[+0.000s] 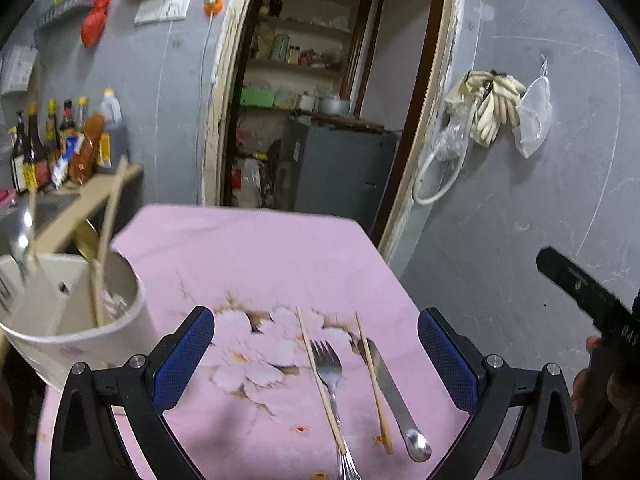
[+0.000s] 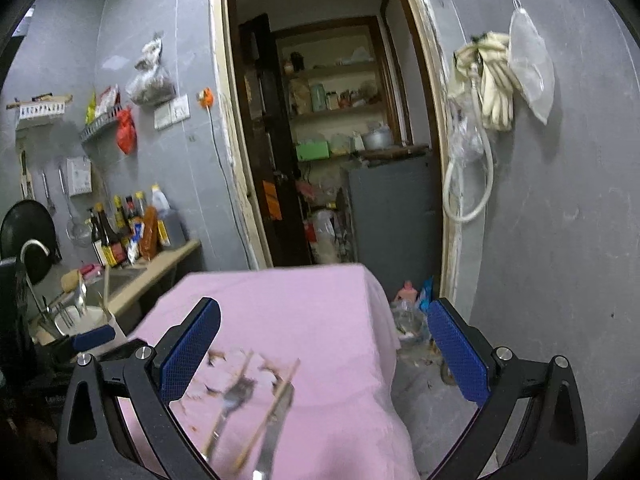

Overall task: Organize utensils
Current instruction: 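Withdraw both tools from the basket back over the cloth, then close the left tool on a chopstick while the right tool grasps the other chopstick, then carry both chopsticks to the white basket and open both tools inside it, then withdraw both tools from the basket back over the fork and knife, then close the left tool on the silver fork while the right tool grasps the silver knife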

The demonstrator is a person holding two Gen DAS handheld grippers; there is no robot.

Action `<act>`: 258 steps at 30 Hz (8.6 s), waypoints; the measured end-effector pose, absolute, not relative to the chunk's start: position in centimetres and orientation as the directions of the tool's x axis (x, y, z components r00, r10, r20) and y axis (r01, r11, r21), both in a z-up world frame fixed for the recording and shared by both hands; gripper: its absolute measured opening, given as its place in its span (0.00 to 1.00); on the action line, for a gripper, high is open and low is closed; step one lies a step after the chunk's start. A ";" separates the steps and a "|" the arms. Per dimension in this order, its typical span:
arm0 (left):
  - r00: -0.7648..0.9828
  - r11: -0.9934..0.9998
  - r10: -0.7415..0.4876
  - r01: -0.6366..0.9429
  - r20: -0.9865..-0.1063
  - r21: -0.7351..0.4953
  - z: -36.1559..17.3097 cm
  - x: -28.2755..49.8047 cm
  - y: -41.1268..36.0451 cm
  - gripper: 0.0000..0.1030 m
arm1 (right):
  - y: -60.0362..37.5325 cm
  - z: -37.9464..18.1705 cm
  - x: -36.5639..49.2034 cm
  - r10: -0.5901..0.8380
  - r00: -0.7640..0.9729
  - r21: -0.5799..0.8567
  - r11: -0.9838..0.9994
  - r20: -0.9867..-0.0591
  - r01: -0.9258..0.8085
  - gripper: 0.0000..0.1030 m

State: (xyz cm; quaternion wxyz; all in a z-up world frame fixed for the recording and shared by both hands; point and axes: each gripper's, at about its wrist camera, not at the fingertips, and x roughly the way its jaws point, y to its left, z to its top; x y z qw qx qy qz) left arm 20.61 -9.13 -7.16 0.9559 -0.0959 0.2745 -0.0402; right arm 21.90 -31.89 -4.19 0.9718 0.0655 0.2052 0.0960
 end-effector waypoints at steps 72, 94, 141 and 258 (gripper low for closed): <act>0.528 0.908 -0.338 -0.034 -0.779 -0.417 -17.3 33.0 -8.6 0.05 | -25.0 -19.2 34.9 0.440 0.485 0.379 0.898 -0.756 -0.225 0.04; 0.880 0.899 -0.287 0.109 -0.379 -0.425 -0.8 22.9 -1.3 0.05 | -19.1 -1.6 27.1 0.603 0.773 0.432 0.761 -0.195 -0.485 0.04; 0.979 0.902 0.192 -0.203 -0.066 -0.381 -4.2 18.3 15.1 0.05 | -3.1 -4.7 25.5 0.389 0.913 0.368 0.836 0.122 -0.406 0.04; 0.596 0.936 -0.320 0.080 -0.736 -0.342 -17.5 27.4 -10.0 0.35 | -24.8 -19.2 28.4 0.416 0.536 0.198 0.887 -0.734 -0.418 0.59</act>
